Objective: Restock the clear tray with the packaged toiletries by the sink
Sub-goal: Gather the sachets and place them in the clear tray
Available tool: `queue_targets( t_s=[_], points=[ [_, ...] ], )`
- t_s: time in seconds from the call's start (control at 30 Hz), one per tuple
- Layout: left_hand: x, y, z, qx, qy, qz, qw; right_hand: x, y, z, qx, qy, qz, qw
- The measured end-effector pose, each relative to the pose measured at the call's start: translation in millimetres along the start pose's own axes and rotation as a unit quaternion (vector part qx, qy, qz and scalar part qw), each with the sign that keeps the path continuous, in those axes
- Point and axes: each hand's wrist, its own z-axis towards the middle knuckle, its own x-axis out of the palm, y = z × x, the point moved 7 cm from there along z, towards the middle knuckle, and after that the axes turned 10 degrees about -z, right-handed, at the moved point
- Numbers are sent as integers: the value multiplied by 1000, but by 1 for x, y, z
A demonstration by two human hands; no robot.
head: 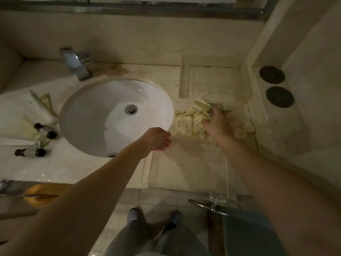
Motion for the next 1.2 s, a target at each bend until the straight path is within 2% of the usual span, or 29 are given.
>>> queue_targets(
  t_s=[0.27, 0.43, 0.7, 0.9, 1.1, 1.2],
  points=[
    [-2, -5, 13, 0, -28, 27, 999, 16, 20, 34, -59, 107, -205, 971],
    [-1, -6, 14, -1, -35, 31, 999, 20, 28, 31, -68, 97, -160, 980],
    [-1, -18, 30, 26, -75, 43, 996, 22, 23, 26, 1, 36, -56, 998],
    [18, -30, 61, 31, -101, 127, 986, 29, 16, 24, -2, 20, -20, 1000],
    [32, -34, 74, 30, -156, 280, 947, 30, 14, 27, -5, 32, 4, 999],
    [34, -30, 76, 25, -175, 289, 941, 31, 17, 28, -8, 42, 15, 999]
  ],
)
